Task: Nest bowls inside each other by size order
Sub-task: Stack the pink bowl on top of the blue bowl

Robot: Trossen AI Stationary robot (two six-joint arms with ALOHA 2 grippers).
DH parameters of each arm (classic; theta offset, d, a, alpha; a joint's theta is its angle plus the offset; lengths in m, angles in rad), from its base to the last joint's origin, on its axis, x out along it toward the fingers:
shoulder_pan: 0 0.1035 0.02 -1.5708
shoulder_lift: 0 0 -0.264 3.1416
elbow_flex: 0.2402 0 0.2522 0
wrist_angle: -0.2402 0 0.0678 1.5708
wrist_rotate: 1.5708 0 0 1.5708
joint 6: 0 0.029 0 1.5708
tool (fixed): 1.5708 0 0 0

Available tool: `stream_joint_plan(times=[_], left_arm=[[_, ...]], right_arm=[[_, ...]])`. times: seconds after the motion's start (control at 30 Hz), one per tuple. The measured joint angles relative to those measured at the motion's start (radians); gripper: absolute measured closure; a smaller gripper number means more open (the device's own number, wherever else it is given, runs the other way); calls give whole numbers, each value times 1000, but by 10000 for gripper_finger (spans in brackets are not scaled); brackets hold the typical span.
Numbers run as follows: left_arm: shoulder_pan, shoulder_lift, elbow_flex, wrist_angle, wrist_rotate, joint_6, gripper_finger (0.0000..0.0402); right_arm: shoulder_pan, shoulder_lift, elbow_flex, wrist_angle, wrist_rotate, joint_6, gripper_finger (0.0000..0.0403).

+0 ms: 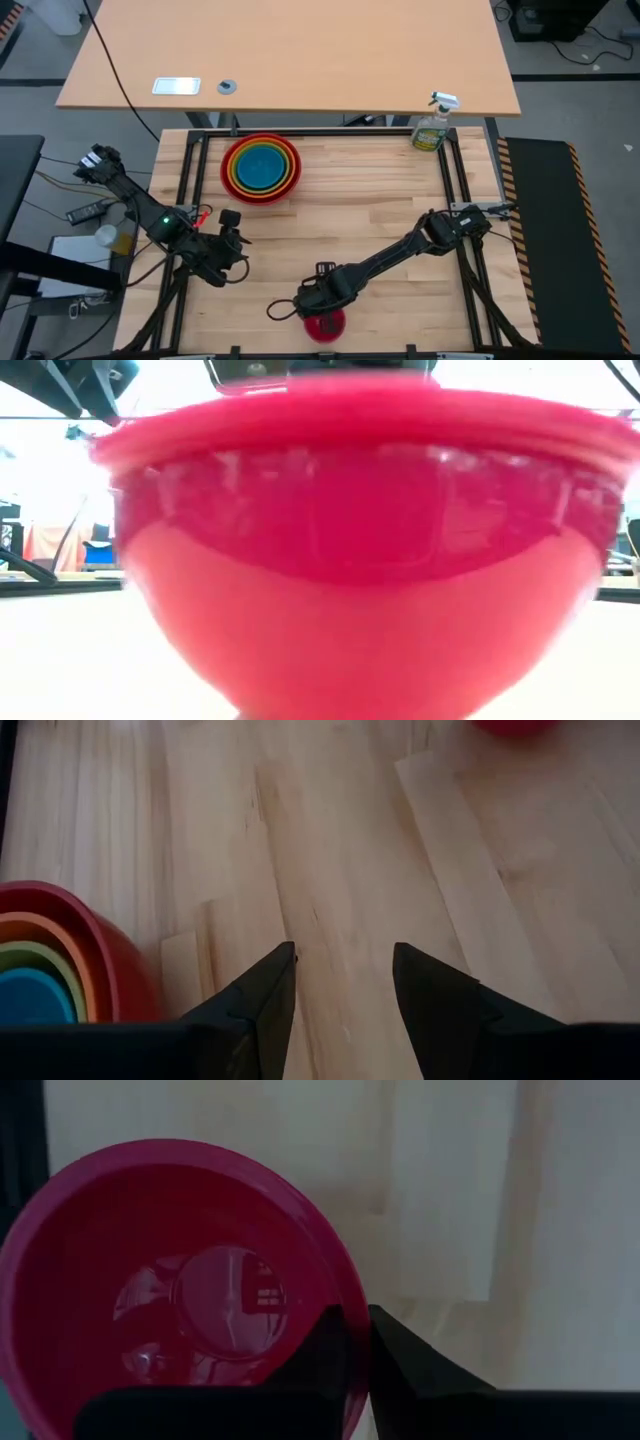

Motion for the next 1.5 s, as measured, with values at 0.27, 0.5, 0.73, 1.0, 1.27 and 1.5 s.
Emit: stream_joint_plan(times=[0.27,0.5,0.73,1.0,1.27,1.5], left_arm=[[0,-1,0,48,0,7,230],[0,-1,0,40,-6,-98,230],[0,-1,0,11,-6,-259,230],[0,0,0,11,10,-271,230],[6,0,0,28,10,-276,230],[7,0,0,31,5,-305,230]], right_arm=[[-30,-68,27,-34,119,-95,372],[-144,-139,29,21,189,-248,370],[-308,-147,29,160,141,-345,369],[-471,-173,29,403,-55,-408,369],[-617,-170,29,652,8,-418,369],[-694,-114,30,710,32,-380,369]])
